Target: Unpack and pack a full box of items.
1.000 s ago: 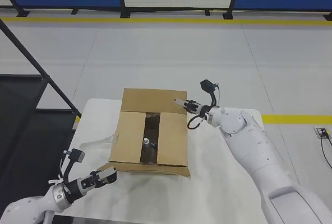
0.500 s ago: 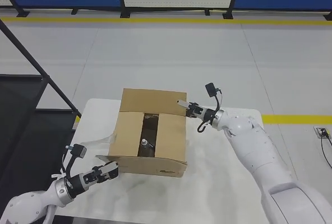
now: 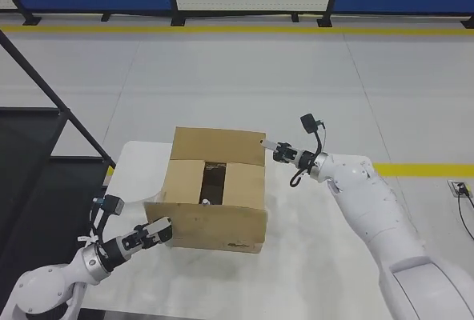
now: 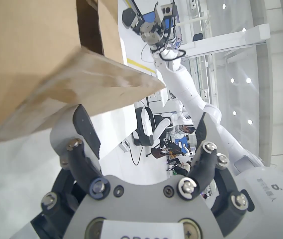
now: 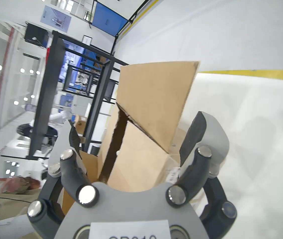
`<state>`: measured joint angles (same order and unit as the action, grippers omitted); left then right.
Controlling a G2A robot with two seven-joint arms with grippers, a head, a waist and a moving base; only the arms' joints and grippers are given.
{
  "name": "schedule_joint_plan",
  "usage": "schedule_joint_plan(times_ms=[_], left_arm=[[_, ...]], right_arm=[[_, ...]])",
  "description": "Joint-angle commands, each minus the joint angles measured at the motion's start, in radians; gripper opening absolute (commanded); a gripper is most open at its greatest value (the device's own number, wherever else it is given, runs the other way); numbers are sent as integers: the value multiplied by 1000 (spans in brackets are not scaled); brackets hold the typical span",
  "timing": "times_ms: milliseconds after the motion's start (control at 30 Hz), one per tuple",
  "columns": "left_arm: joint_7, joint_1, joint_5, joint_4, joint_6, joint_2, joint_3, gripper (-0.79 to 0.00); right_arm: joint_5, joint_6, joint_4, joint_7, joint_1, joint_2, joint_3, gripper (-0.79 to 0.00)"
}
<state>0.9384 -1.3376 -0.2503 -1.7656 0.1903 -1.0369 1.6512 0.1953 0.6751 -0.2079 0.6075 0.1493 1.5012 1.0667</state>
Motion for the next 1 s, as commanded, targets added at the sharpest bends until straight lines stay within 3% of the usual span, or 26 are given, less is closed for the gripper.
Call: schedule_joint_plan(times_ms=[0,633,967], left_arm=[[12,0,9,0,3,2,-1,0],[50,25,-7,10,8,16,-9,0],[52,38,-11,25,7,21,-31,0]], right_arm=[[-7,-29,-1,4,1,0,2,0],[-37,-157,-170,-52,126,11,-1,0],[-166,-37,-135,26,123,20,33,0]])
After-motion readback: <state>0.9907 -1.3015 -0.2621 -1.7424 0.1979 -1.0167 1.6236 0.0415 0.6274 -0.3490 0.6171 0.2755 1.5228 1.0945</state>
